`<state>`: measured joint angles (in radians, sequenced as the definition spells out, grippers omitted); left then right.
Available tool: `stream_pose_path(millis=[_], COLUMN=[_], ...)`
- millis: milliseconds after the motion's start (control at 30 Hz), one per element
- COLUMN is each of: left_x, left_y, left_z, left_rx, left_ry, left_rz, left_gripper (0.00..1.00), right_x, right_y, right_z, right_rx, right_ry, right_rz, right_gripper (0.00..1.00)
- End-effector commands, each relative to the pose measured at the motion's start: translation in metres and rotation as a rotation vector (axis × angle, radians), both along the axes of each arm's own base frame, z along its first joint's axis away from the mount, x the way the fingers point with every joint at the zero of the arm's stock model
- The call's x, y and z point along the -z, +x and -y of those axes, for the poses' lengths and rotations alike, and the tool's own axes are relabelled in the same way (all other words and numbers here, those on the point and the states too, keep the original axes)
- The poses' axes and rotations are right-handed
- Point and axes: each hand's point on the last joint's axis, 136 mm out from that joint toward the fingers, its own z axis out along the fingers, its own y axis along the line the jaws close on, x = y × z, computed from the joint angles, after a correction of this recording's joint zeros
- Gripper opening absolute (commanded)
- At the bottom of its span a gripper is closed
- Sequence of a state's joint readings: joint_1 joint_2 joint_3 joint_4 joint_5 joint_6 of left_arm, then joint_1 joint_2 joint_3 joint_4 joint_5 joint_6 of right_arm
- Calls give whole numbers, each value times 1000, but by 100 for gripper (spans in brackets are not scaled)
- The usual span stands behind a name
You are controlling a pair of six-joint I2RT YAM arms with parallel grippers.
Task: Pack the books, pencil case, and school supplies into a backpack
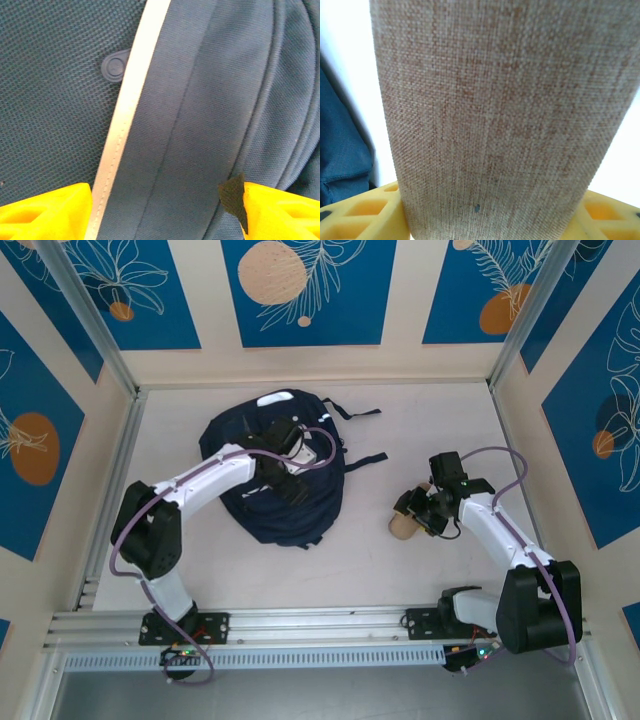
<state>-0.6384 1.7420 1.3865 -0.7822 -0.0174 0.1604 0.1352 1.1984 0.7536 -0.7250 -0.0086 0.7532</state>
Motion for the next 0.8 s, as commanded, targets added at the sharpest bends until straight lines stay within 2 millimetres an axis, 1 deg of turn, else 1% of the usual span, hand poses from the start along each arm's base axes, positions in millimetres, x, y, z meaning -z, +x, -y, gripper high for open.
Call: stream_pose_path(millis=[0, 133, 167, 300, 367, 467, 500, 533, 600, 767], left_x=[-5, 6, 9, 14, 16, 14, 12, 8, -2, -45], left_y=[-15, -21, -20, -3, 1, 9, 11, 13, 16, 15], left_z=[1, 2, 1, -13, -16, -19, -20, -20, -19, -10], left_rx=[50, 79, 79, 30, 25, 11, 4, -3, -13, -19], left_ry=[-3, 27, 43, 147, 177, 207, 212, 212, 193, 71], left_rz=[-29, -53, -46, 27, 44, 85, 98, 115, 140, 221], left_gripper=[75, 74, 74, 69, 69, 63, 60, 55, 42, 15], right_x=[-17, -16, -15, -16, -16, -18, -19, -20, -23, -34], right_y=[8, 9, 9, 9, 9, 10, 10, 10, 11, 12], right_z=[-9, -10, -10, -11, -11, -12, -12, -12, -13, -19], right_rx=[-5, -7, -7, -8, -7, -8, -8, -7, -10, -28], right_ry=[41, 42, 40, 41, 42, 42, 41, 42, 44, 61], right_rz=[47, 44, 43, 44, 45, 49, 51, 52, 58, 79], right_gripper=[49, 50, 49, 49, 49, 49, 49, 49, 50, 49])
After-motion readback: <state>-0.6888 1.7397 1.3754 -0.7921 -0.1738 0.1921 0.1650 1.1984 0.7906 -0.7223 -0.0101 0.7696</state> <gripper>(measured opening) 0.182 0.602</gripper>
